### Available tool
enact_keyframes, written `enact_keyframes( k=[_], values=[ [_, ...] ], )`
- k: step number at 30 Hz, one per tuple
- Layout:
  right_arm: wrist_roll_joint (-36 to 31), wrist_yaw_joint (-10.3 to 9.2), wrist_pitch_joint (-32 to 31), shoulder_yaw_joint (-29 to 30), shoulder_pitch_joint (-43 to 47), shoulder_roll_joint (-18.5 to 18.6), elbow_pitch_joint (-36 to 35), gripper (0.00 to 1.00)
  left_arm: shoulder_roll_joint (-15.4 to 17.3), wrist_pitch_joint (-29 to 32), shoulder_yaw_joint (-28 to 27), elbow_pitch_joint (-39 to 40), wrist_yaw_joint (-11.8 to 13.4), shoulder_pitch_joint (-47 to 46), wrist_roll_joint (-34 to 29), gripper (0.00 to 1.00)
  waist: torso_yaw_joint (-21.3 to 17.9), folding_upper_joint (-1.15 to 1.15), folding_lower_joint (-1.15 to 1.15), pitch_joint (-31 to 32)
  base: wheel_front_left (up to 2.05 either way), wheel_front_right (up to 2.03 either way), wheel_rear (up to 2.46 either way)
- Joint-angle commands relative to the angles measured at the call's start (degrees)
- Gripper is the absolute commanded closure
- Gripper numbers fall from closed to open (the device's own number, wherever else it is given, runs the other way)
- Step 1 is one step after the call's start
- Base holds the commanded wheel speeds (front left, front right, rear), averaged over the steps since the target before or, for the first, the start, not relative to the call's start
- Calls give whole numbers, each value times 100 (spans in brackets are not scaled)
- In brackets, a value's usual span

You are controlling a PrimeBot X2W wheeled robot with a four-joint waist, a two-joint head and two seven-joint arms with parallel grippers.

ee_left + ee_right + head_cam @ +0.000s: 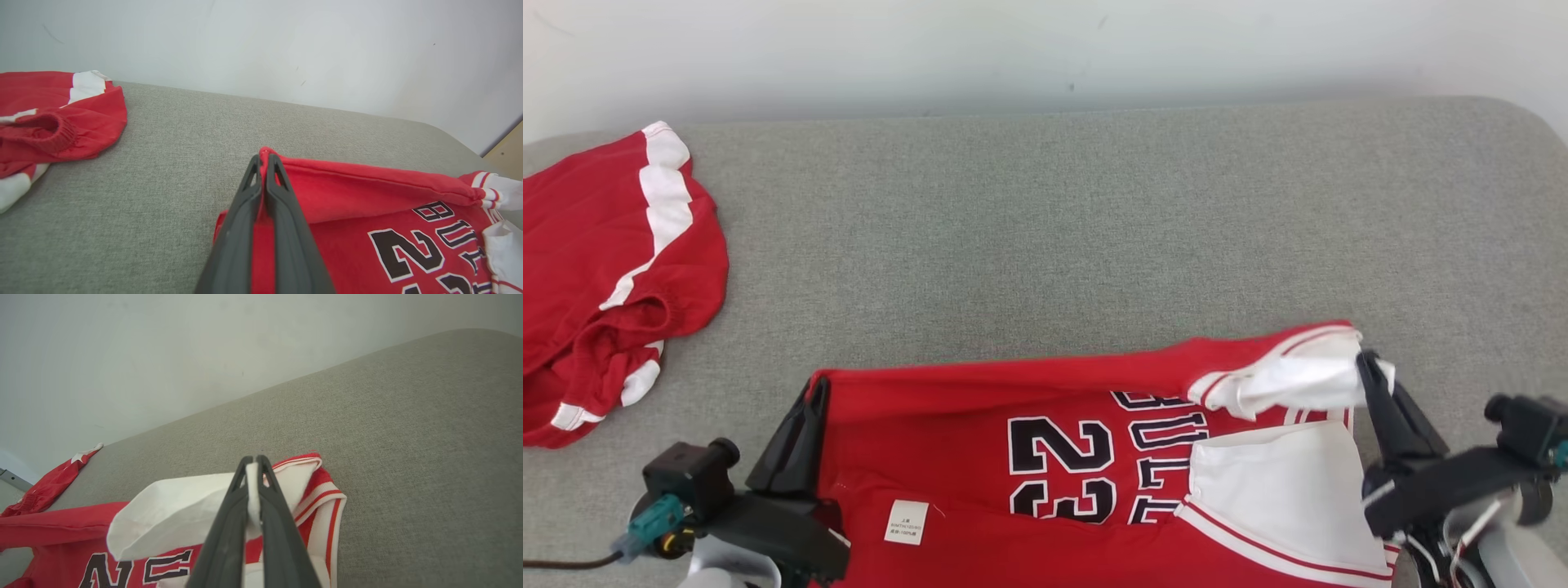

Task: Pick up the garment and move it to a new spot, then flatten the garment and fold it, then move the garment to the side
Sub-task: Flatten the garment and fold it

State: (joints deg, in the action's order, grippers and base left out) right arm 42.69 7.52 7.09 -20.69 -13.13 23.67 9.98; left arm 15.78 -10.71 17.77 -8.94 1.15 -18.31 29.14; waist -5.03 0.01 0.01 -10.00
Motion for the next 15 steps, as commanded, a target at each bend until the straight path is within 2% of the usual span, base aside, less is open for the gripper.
enact_keyframes(
  k=[1, 6, 15],
  values=[
    [-78, -6, -77, 95, 208, -39, -129, 100, -2, -45, 21, 12, 31, 150, 26, 100, 9, -1, -1, 16, 0, 0, 0],
    [-403, -5, -422, 434, 810, -254, -583, 100, -21, -88, 67, -9, 45, 285, 22, 100, 35, -1, -1, 40, 0, 0, 0],
    [-846, -5, -882, 784, 1361, -527, -994, 100, 25, -158, 96, -192, 85, 479, 7, 100, 32, -1, -1, 66, 0, 0, 0]
  ],
)
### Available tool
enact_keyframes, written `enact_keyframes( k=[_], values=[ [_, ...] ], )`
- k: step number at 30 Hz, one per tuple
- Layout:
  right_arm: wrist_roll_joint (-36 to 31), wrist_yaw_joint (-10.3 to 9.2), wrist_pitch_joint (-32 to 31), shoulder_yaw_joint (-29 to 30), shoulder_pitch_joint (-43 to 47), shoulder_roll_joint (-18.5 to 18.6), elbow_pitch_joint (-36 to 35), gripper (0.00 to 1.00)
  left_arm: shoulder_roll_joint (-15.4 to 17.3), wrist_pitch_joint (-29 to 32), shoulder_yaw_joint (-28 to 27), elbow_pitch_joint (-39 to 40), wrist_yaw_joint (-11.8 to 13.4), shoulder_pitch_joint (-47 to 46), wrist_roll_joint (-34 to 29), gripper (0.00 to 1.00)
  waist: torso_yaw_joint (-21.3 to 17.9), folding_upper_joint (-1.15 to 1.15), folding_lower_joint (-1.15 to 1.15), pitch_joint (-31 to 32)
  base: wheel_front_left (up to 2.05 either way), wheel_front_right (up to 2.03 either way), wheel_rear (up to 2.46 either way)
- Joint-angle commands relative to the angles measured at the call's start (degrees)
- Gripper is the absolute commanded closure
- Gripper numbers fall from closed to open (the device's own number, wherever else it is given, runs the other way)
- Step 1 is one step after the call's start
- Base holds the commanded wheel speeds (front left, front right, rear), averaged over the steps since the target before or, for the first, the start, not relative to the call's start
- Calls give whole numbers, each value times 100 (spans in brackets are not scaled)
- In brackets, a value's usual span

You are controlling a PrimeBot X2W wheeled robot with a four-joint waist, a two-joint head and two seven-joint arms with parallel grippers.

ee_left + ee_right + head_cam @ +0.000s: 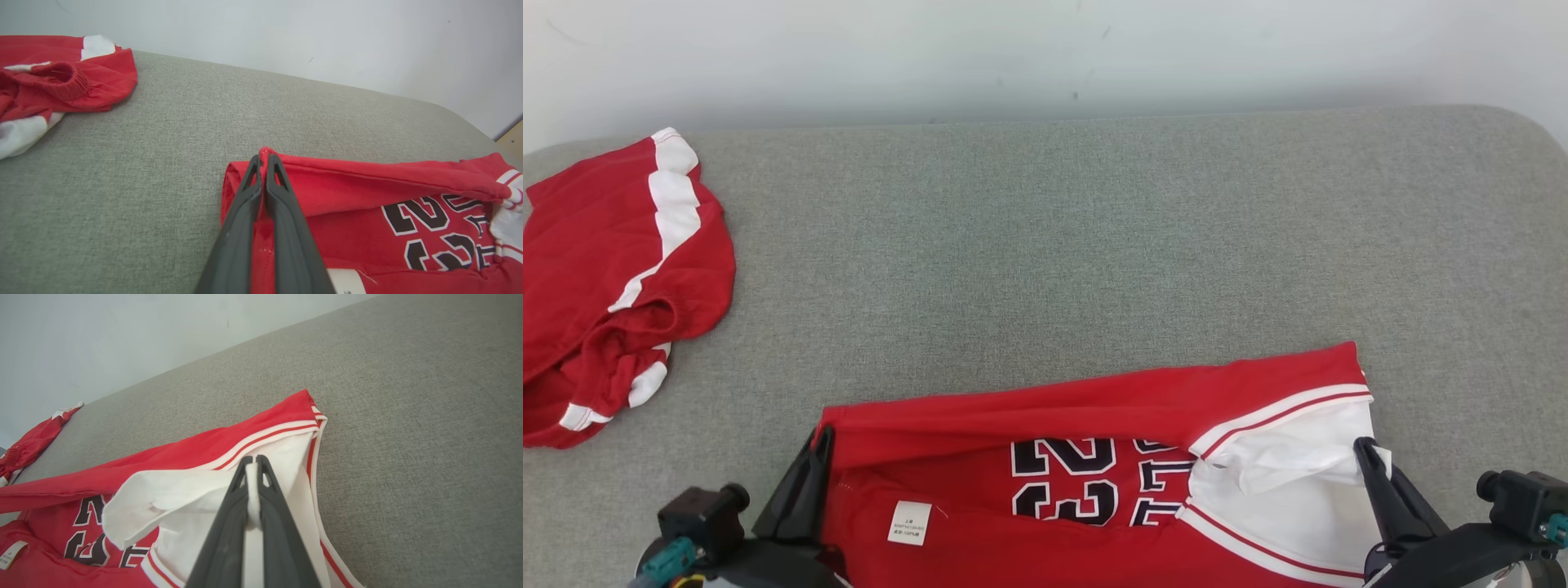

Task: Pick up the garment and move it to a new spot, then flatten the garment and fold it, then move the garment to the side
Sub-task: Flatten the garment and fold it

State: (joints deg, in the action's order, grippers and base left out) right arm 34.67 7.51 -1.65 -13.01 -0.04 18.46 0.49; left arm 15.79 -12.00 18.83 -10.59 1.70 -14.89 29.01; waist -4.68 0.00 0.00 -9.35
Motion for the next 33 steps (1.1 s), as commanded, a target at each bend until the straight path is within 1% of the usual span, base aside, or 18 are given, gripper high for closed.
enact_keyframes(
  k=[1, 8, 9, 10, 11, 13, 14, 15, 21, 24, 28, 33],
  values=[
    [-104, -4, -54, 40, 75, -34, -53, 100, 28, -41, 0, -64, 25, 142, 12, 100, -5, 0, 0, 2, 0, 0, 0],
    [-322, -4, -317, 147, 148, -188, -77, 100, -41, -142, -1, -326, -6, 144, 38, 100, -1, 0, 0, 35, 0, 0, 0],
    [-328, -4, -298, 175, 147, -226, -121, 71, -46, -167, -7, -351, 12, 130, 13, 66, -1, 0, 0, 39, 0, 0, 0],
    [-344, -4, -302, 190, 160, -241, -144, 18, -50, -187, -22, -366, 36, 120, -12, 1, -2, 0, 0, 44, 0, 0, 0],
    [-353, -4, -324, 201, 175, -255, -164, 14, -49, -201, -35, -388, 45, 117, -32, 0, -4, 0, 0, 50, 0, 0, 0],
    [-331, -4, -329, 219, 188, -280, -237, 14, -60, -230, -53, -436, 48, 123, -64, 0, -6, 0, 0, 66, 0, 0, 0],
    [-326, -4, -304, 236, 184, -287, -278, 9, -59, -241, -62, -447, 61, 132, -82, 0, -9, 0, 0, 77, 0, 0, 0],
    [-312, -4, -273, 254, 184, -298, -321, 0, -72, -262, -90, -434, 74, 155, -82, 0, -9, 0, 0, 92, 0, 0, 0],
    [-380, -4, -165, 439, 170, -324, -583, 0, -80, -309, -244, -217, 183, 336, -189, 0, -8, 0, 0, 184, 0, 0, 0],
    [-495, -4, -138, 611, 138, -368, -585, 0, -94, -326, -338, -40, 258, 466, -259, 0, 13, 0, 0, 224, 0, 0, 0],
    [-779, -4, -304, 841, 92, -384, -349, 0, -185, -321, -555, 339, 397, 612, -458, 0, 60, 0, 0, 253, 0, 0, 0],
    [-1172, -4, -529, 895, -125, -415, 117, 0, -324, -322, -796, 668, 443, 839, -677, 0, 157, 0, 0, 266, 0, 0, 0]
  ],
)
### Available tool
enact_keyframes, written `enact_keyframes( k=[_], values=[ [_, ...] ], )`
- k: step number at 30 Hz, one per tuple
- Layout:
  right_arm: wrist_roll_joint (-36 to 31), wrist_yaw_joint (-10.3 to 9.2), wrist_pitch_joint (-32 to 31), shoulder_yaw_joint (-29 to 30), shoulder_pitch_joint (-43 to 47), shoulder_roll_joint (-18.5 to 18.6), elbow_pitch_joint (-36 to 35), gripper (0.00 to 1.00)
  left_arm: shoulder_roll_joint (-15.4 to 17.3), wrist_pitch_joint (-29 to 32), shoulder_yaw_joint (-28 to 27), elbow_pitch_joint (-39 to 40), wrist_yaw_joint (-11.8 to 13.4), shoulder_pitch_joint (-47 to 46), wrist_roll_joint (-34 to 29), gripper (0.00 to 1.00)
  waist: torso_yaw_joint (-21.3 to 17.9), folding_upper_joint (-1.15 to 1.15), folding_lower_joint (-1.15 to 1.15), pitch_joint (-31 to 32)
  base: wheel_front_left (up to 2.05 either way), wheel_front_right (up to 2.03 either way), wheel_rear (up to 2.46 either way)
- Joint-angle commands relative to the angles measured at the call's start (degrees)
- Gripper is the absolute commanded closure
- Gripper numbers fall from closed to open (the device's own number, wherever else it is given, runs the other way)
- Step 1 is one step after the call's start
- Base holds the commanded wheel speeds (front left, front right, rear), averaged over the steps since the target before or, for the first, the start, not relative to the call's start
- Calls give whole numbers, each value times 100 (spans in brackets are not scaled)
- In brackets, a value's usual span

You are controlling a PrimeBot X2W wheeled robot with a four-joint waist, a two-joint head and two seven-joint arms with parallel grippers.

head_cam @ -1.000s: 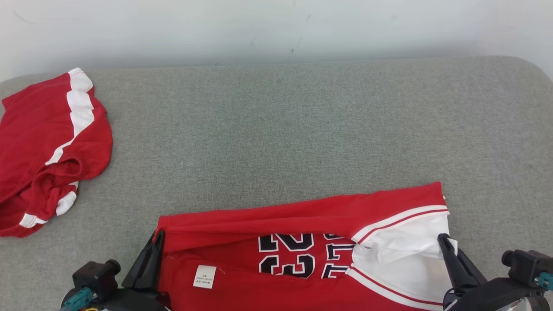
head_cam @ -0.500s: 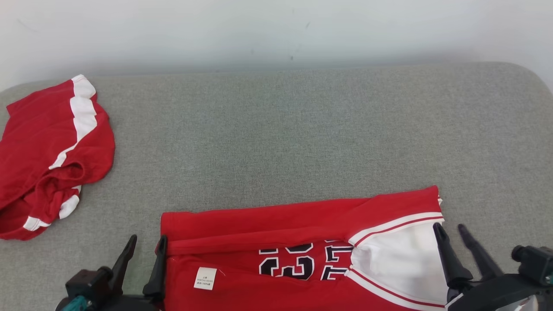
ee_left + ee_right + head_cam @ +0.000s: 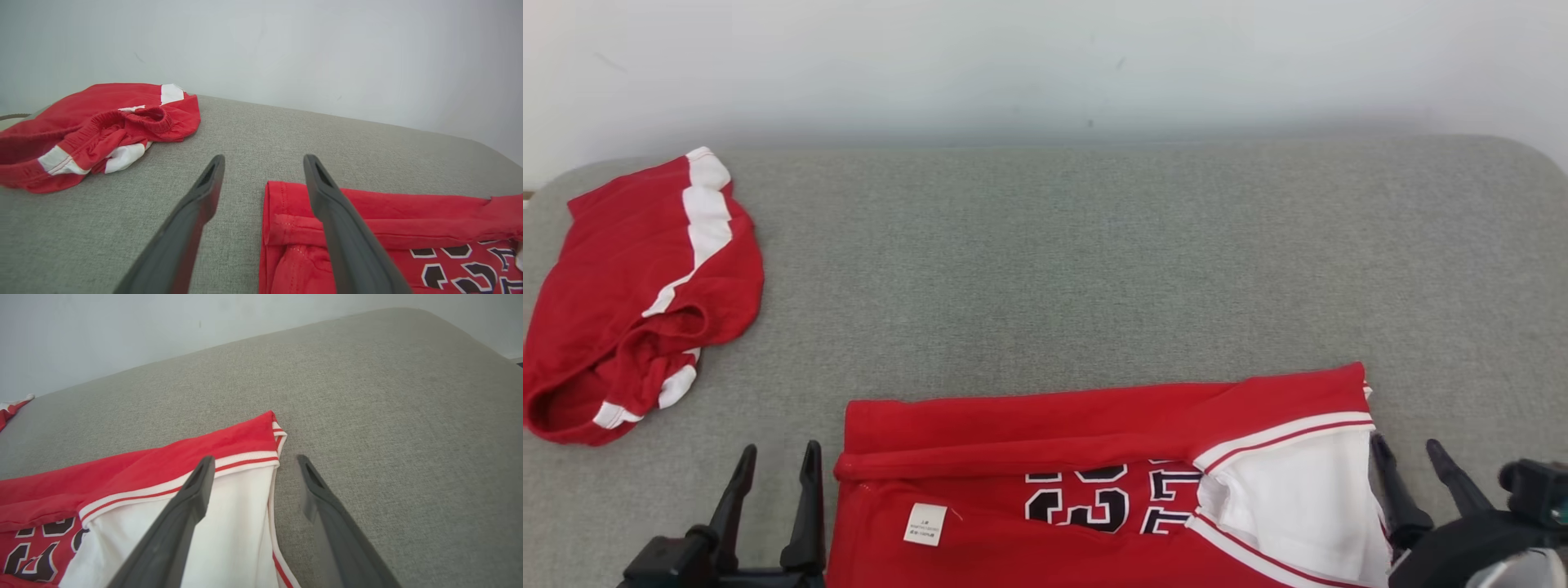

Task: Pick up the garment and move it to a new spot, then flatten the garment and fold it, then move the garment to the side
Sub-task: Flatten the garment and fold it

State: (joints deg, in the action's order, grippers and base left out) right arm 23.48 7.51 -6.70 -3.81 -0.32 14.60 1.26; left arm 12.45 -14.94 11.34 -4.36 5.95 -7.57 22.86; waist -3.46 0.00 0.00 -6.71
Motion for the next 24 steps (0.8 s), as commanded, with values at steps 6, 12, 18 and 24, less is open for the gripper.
enact_keyframes(
  k=[6, 12, 18, 24],
  values=[
    [-286, -4, -190, -59, -432, -57, 782, 0, -174, -30, -248, 152, -68, 276, -232, 0, 165, 0, 0, -12, 0, 0, 0],
    [-363, -4, -260, -33, -624, -66, 1536, 0, -321, -31, -385, 125, -179, 312, -344, 0, 309, 0, 0, -25, 0, 0, 0],
    [-223, -4, -369, -141, -683, -127, 1950, 5, -447, -31, -531, 135, -275, 302, -472, 0, 365, 0, 0, -36, 0, 0, 0],
    [-89, -5, -325, -329, -799, -99, 2057, 100, -530, -31, -661, 117, -371, 325, -571, 0, 338, 0, 0, -28, 0, 0, 0]
  ],
)
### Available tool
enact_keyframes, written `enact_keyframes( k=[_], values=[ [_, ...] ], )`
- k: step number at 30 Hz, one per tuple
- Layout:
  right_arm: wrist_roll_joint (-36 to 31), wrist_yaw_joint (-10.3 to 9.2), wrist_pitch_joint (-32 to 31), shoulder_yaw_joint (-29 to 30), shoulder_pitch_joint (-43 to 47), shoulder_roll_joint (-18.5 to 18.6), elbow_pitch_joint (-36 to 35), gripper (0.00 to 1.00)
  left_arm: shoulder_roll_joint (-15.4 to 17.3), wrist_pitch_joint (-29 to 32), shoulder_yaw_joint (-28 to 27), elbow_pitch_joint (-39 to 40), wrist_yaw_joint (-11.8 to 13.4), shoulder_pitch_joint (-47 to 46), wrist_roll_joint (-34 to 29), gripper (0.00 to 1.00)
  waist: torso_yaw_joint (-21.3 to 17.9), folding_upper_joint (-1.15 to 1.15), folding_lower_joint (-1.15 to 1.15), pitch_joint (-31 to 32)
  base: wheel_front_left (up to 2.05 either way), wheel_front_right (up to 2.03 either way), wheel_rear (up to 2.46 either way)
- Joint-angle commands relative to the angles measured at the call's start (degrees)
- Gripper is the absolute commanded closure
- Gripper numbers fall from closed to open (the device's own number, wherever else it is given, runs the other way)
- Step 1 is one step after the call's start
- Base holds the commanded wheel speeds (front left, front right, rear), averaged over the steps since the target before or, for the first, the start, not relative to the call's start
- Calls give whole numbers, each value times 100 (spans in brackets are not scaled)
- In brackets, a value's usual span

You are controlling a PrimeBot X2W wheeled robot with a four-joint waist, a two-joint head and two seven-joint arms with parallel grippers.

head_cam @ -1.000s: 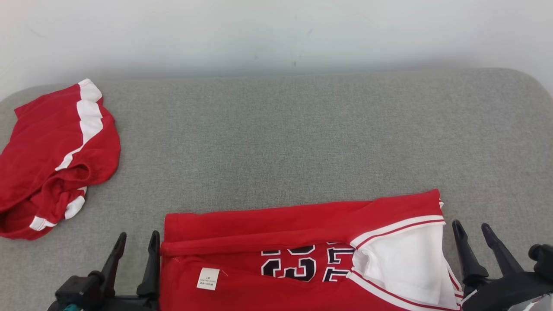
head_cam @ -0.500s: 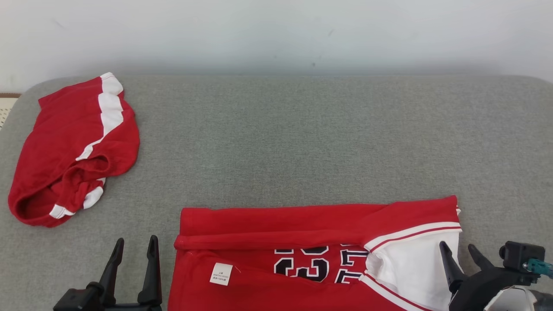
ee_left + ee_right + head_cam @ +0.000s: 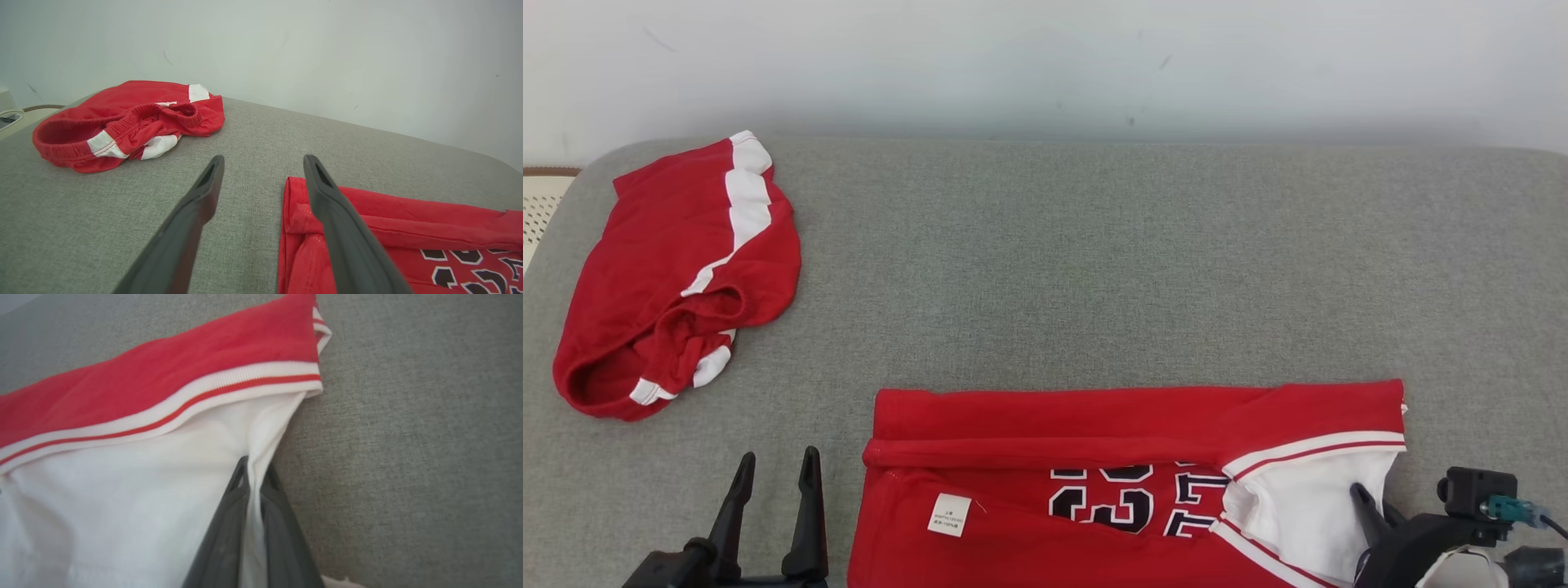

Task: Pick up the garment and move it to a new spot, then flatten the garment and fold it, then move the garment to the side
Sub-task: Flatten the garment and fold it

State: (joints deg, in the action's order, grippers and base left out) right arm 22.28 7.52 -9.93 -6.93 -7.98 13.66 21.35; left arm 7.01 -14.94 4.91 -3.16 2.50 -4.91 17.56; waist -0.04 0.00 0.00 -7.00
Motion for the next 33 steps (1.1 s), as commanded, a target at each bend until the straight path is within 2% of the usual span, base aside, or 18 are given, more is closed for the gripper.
enact_keyframes(
  k=[1, 13, 22, 33],
  values=[
    [45, -6, 54, -13, -94, 28, 43, 100, -3, -31, -32, -6, -32, 63, -63, 0, -13, 0, 0, 6, 0, 0, 0],
    [-217, -6, 408, 629, -594, 760, 387, 100, -165, -31, -209, -111, -180, 159, -159, 0, -70, 0, 0, 143, 0, 0, 0],
    [108, -6, 299, 413, -604, 686, -88, 100, -261, -31, -347, -115, -223, 319, -196, 0, -237, 0, 0, 305, 0, 0, 0],
    [996, -5, -313, -497, -131, 266, -1881, 100, -318, -32, -330, -144, -264, 408, -245, 0, -278, 0, 0, 467, 0, 0, 0]
  ],
)
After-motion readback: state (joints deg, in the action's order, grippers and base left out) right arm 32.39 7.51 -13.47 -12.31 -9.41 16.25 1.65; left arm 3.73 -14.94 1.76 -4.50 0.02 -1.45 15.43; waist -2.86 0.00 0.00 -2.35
